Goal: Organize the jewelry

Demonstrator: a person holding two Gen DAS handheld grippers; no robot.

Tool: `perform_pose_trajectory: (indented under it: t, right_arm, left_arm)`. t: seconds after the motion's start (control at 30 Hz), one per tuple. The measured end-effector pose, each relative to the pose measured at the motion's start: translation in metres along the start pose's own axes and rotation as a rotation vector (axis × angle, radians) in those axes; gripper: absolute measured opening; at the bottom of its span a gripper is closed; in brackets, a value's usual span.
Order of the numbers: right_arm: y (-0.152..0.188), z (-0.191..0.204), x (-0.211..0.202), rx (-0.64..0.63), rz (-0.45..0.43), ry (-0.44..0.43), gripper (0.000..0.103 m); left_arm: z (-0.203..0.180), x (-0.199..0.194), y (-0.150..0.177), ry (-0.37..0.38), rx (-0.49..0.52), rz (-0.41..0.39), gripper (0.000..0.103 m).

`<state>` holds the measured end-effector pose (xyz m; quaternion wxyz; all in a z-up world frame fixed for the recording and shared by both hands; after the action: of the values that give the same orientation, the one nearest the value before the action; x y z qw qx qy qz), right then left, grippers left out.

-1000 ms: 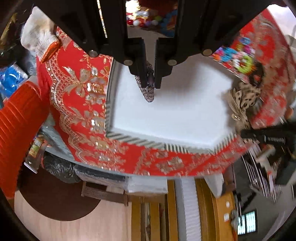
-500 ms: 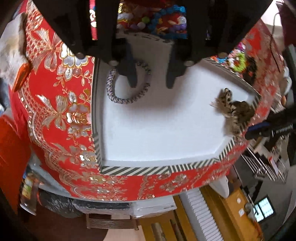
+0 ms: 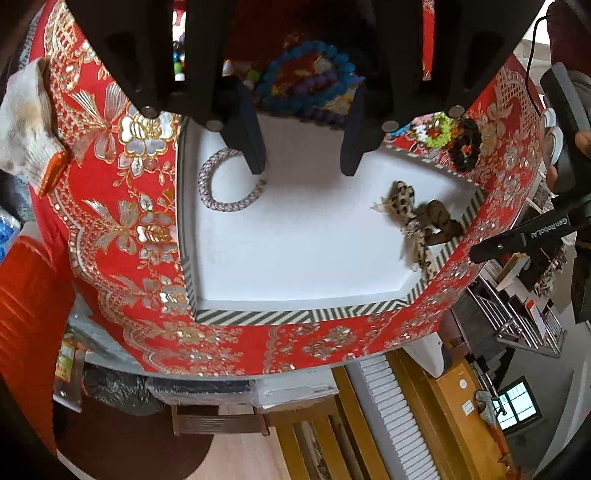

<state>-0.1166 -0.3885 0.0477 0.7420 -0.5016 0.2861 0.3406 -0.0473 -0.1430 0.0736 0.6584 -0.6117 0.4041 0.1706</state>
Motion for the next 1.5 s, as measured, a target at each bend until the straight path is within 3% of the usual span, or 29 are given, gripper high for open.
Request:
perform_pose_trajectory:
  t: [0.6,0.97,1.5]
  right_arm:
    - [0.019,0.039,-0.048,-0.065,-0.104,0.027,0.063]
    - [0.026,0.044,-0.062,-0.054,-0.125,0.04,0.063]
    - [0.03,0.034,-0.058,-0.015,-0.099,0.061,0.064]
  left_arm:
    - [-0.037,-0.041,0.022,-0.05,0.086,-0.067,0.028]
    - [-0.051,-0.053,0.035,-0.055,0.108,-0.08,0.028]
    - [-0.059,-0.045,0.048,-0.041,0.115,-0.038,0.028]
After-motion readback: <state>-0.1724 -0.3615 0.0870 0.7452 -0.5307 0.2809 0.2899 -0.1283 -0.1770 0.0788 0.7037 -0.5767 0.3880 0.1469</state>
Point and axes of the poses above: each gripper's, at about its wrist camera, not at the fingertips, and x roughly the way its jaws point, z to its left, y to its underside, the point moved 3 cm from there along x, roughly the way its jaws point, and after that the axes turned 10 degrees about x, right-handed, at the moved point
